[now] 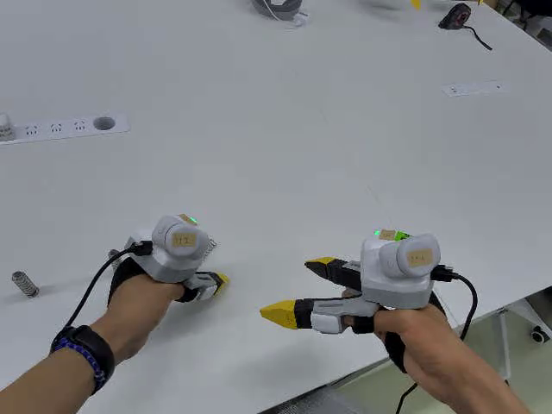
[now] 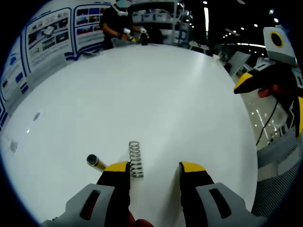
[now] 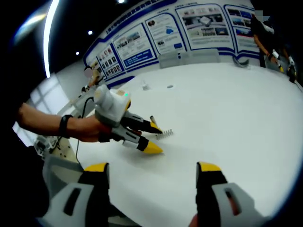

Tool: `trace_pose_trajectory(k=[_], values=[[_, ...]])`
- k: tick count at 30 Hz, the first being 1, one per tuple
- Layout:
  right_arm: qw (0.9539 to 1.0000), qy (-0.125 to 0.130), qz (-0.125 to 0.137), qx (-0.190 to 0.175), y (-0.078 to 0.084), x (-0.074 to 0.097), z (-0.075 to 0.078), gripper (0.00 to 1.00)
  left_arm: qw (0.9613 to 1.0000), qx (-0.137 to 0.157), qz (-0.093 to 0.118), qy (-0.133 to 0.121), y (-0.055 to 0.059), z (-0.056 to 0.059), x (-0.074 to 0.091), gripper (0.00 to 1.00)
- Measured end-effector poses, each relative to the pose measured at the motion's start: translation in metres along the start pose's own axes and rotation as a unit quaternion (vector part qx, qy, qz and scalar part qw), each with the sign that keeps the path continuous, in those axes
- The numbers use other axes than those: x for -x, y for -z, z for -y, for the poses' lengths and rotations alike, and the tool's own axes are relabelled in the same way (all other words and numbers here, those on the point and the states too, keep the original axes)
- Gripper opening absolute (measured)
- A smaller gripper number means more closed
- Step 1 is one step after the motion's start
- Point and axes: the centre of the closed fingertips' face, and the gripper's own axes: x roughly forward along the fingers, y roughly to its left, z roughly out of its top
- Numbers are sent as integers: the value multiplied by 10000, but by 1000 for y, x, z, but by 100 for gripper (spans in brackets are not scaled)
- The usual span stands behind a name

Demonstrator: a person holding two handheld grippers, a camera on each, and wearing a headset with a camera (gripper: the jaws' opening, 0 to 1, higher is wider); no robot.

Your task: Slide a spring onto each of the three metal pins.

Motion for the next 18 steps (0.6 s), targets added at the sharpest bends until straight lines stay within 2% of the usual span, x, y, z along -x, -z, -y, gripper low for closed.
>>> trace_pose_trajectory(k=[2,5,6,11,13,18], values=[[10000,6,12,-35,0,0,0,76,9998,139,7,-126,0,-4,-1,36],[10000,13,9,-56,0,0,0,75,9994,186,-79,-269,4,-7,-2,27],[10000,12,-1,-49,1,1,0,75,9992,167,-48,-362,3,-11,-1,24],[10000,16,-18,-38,1,1,1,75,9989,1,-84,-460,2,-16,1,11],[10000,11,-25,-30,1,0,1,75,9989,-31,-88,-452,3,-14,3,11],[10000,-25,-63,9,0,-3,-3,75,9991,139,-94,-380,7,-11,8,10]])
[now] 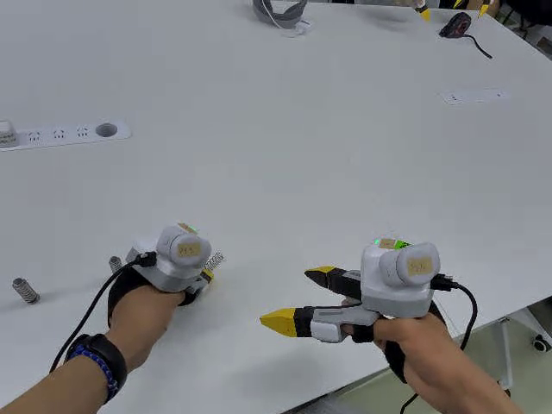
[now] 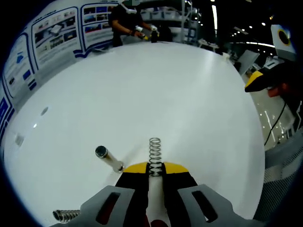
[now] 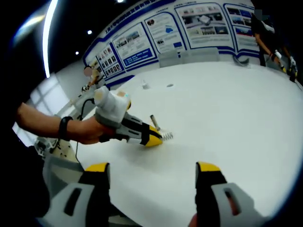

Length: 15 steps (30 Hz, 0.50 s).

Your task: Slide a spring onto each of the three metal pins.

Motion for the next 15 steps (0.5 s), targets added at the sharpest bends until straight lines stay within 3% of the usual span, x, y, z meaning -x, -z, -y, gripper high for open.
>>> trace_pose_trajectory(k=[8,15], values=[[9999,-76,-73,60,1,-7,-6,75,9989,443,140,99,15,12,17,10],[9996,-188,-161,99,6,-13,-14,75,9976,630,232,137,25,21,34,10]])
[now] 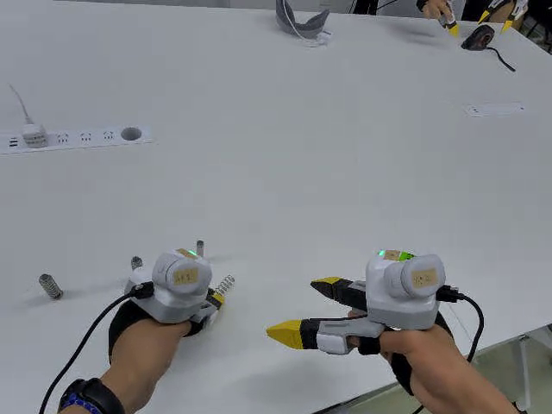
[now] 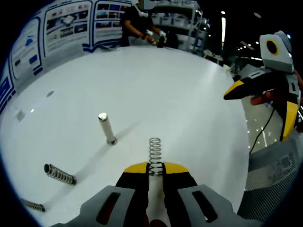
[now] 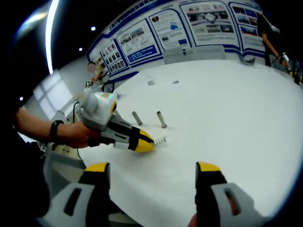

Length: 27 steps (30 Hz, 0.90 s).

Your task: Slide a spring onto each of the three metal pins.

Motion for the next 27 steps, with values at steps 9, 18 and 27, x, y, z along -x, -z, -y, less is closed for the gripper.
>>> trace_pose_trajectory(k=[9,18,27], values=[[9999,-106,-34,32,1,-4,-10,75,9998,131,152,94,7,5,24,10],[9997,-213,-94,70,4,-8,-18,74,9996,176,207,12,18,-4,44,10],[9992,-340,-166,141,2,-17,-29,74,9986,348,383,-80,19,-13,69,10]])
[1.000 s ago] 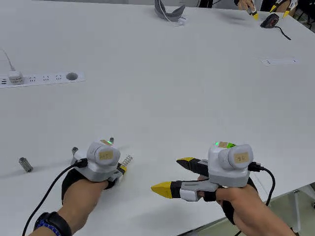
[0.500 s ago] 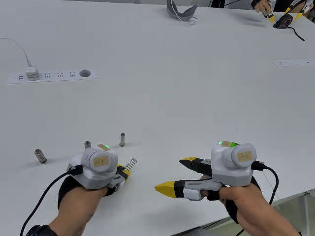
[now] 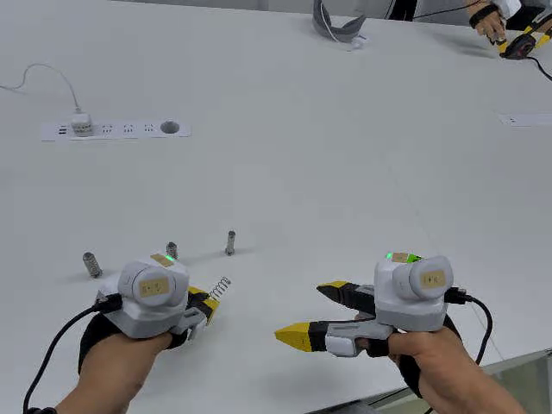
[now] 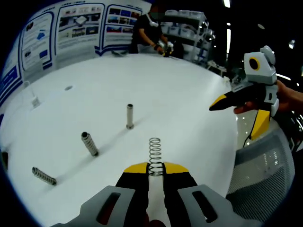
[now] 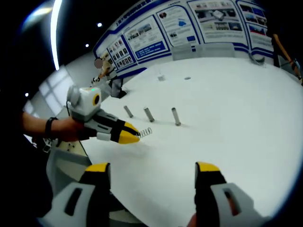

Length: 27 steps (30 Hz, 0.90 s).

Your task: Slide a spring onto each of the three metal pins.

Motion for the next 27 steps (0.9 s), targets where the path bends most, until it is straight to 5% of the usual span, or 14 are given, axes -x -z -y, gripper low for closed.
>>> trace_pose_trajectory(k=[12,27], values=[[9996,-269,58,54,-12,-16,-17,71,9998,57,185,-100,0,-6,31,10],[9972,-717,156,-133,-23,-39,-46,60,9997,-70,226,-23,3,-1,55,10]])
